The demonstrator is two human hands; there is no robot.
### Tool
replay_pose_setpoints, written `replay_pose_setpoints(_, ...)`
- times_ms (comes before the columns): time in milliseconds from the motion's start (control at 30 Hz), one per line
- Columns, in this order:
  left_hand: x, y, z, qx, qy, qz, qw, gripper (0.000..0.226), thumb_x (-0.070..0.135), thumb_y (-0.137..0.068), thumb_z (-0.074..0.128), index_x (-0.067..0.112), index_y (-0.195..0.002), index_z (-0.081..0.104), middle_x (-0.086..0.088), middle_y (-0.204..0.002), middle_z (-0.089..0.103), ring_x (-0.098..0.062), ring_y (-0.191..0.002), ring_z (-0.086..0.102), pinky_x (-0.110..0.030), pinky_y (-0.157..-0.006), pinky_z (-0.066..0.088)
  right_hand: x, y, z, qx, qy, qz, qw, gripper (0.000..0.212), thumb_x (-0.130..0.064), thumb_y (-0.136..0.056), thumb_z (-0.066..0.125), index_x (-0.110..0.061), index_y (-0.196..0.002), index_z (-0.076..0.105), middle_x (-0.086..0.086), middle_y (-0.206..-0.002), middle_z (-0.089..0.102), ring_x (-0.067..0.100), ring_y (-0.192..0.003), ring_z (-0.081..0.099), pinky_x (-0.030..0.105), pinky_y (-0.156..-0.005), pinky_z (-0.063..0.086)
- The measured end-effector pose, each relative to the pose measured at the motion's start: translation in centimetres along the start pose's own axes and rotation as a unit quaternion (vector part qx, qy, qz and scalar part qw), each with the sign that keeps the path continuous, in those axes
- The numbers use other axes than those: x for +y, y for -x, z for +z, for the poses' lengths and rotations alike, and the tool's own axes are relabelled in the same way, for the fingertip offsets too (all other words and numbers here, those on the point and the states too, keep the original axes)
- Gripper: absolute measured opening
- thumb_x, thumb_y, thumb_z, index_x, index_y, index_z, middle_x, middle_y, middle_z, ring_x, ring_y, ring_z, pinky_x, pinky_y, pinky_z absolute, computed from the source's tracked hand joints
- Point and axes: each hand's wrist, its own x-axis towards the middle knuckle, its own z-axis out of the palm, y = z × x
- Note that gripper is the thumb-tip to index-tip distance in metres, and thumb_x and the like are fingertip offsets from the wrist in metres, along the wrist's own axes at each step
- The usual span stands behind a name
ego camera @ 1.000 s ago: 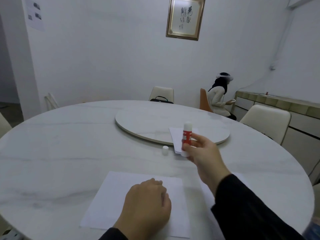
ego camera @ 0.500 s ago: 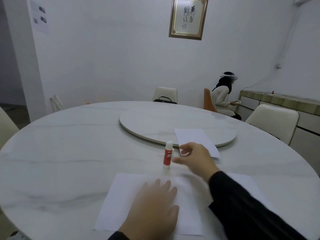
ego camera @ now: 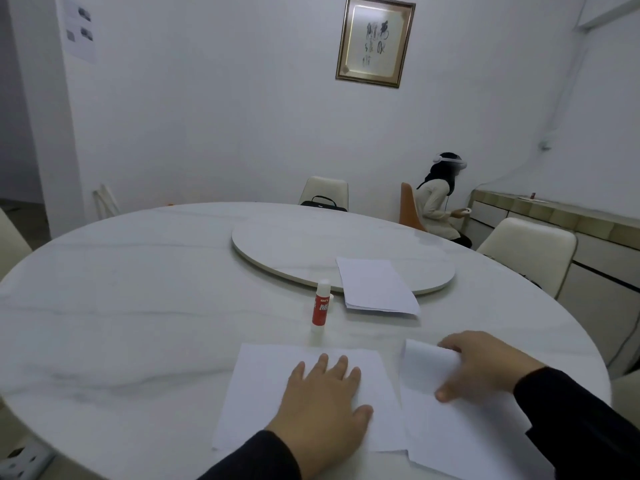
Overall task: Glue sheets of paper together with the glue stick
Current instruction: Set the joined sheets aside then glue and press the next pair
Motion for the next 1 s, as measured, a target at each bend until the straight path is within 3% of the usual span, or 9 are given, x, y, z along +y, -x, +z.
replay_pose_setpoints(133, 0.5, -0.2, 0.8, 0.036, 0.044, 0.002, 0.998, 0.061, 0.05, -0.097, 0.024, 0.029, -0.151, 0.007, 0.006, -0.161, -0.004, -0.017, -0.148, -0.009, -0.043, -0.119, -0.006, 2.3, 1.8, -2.5, 0.021, -0.042, 0.009, 0.999, 0.038, -0.038, -0.049, 0.085, -0.024, -0.08, 0.069, -0.01, -0.082, 0.069, 0.004, -0.077, 0.064, 0.022, -0.069, 0.051)
replay_pose_setpoints(233, -0.3, -0.1, 0.1, 0.119, 0.192, 0.007, 0.974, 0.058, 0.049, -0.097, 0.03, 0.03, -0.149, 0.017, 0.015, -0.158, 0.009, -0.009, -0.147, 0.002, -0.032, -0.12, 0.003, 4.2, 4.8, -6.5, 0.024, -0.177, -0.016, 0.984, 0.039, -0.027, -0.047, 0.093, -0.017, -0.08, 0.075, -0.002, -0.077, 0.077, 0.01, -0.07, 0.072, 0.029, -0.069, 0.057)
replay_pose_setpoints(367, -1.3, 0.8, -2.4, 0.075, 0.517, -0.011, 0.853, 0.036, 0.063, -0.081, 0.051, 0.044, -0.112, 0.055, 0.021, -0.134, 0.049, -0.004, -0.117, 0.047, -0.031, -0.111, 0.032, 2.6, 7.9, -9.6, 0.017, -0.521, -0.097, 0.848, 0.072, -0.016, -0.022, 0.097, 0.0, -0.087, 0.073, 0.022, -0.083, 0.075, 0.035, -0.068, 0.073, 0.036, -0.052, 0.059)
replay_pose_setpoints(500, -0.8, 3.9, -4.9, -0.029, 0.66, 0.074, 0.747, 0.104, 0.084, -0.036, 0.066, 0.035, -0.125, 0.045, 0.013, -0.128, 0.056, -0.011, -0.123, 0.049, -0.035, -0.103, 0.045, -3.0, 7.4, -7.8, 0.006, -0.64, -0.11, 0.76, 0.068, -0.017, -0.02, 0.095, -0.004, -0.084, 0.076, 0.016, -0.084, 0.076, 0.026, -0.066, 0.073, 0.033, -0.052, 0.058)
replay_pose_setpoints(567, -0.7, 5.4, -6.7, -0.003, 0.663, 0.075, 0.744, 0.098, 0.07, -0.046, 0.076, 0.026, -0.129, 0.048, 0.006, -0.127, 0.062, -0.014, -0.117, 0.058, -0.032, -0.092, 0.054, -5.8, 7.1, -6.0, -0.033, -0.667, -0.082, 0.74, 0.047, -0.008, -0.04, 0.088, -0.004, -0.084, 0.074, 0.015, -0.079, 0.076, 0.025, -0.06, 0.073, 0.031, -0.05, 0.058)
replay_pose_setpoints(633, -1.1, 5.8, -7.9, 0.084, 0.64, 0.026, 0.763, 0.06, 0.041, -0.07, 0.077, 0.02, -0.123, 0.057, 0.002, -0.112, 0.071, -0.014, -0.099, 0.069, -0.026, -0.075, 0.058, -8.0, 6.8, -4.2, -0.064, -0.692, -0.044, 0.717, 0.033, -0.007, -0.054, 0.076, -0.003, -0.087, 0.072, 0.015, -0.079, 0.076, 0.025, -0.06, 0.073, 0.032, -0.052, 0.06)
replay_pose_setpoints(733, -2.6, 6.1, -9.0, 0.205, 0.566, -0.039, 0.798, 0.017, 0.014, -0.087, 0.063, 0.021, -0.102, 0.066, 0.004, -0.093, 0.076, -0.011, -0.081, 0.073, -0.026, -0.071, 0.057, -9.4, 6.2, -2.5, -0.075, -0.708, -0.02, 0.702, 0.044, -0.012, -0.054, 0.076, -0.004, -0.096, 0.072, 0.015, -0.091, 0.077, 0.027, -0.072, 0.074, 0.035, -0.062, 0.061)
replay_pose_setpoints(867, -6.0, 5.4, -8.7, 0.222, 0.547, -0.12, 0.798, 0.009, 0.013, -0.084, 0.068, 0.01, -0.093, 0.068, -0.002, -0.077, 0.074, -0.016, -0.067, 0.07, -0.026, -0.058, 0.051, -8.4, 5.8, -1.9, -0.101, -0.694, 0.013, 0.712, 0.053, -0.018, -0.049, 0.08, -0.004, -0.099, 0.071, 0.014, -0.093, 0.076, 0.027, -0.075, 0.072, 0.034, -0.063, 0.058)
replay_pose_setpoints(1000, -8.6, 4.7, -7.0, 0.184, 0.55, -0.18, 0.794, 0.015, 0.01, -0.085, 0.066, -0.002, -0.095, 0.067, -0.019, -0.089, 0.073, -0.025, -0.072, 0.066, -0.034, -0.066, 0.054, -6.9, 5.1, -0.5, -0.096, -0.655, 0.046, 0.748, 0.033, -0.007, -0.061, 0.077, -0.001, -0.093, 0.072, 0.012, -0.08, 0.076, 0.021, -0.06, 0.07, 0.026, -0.057, 0.057)
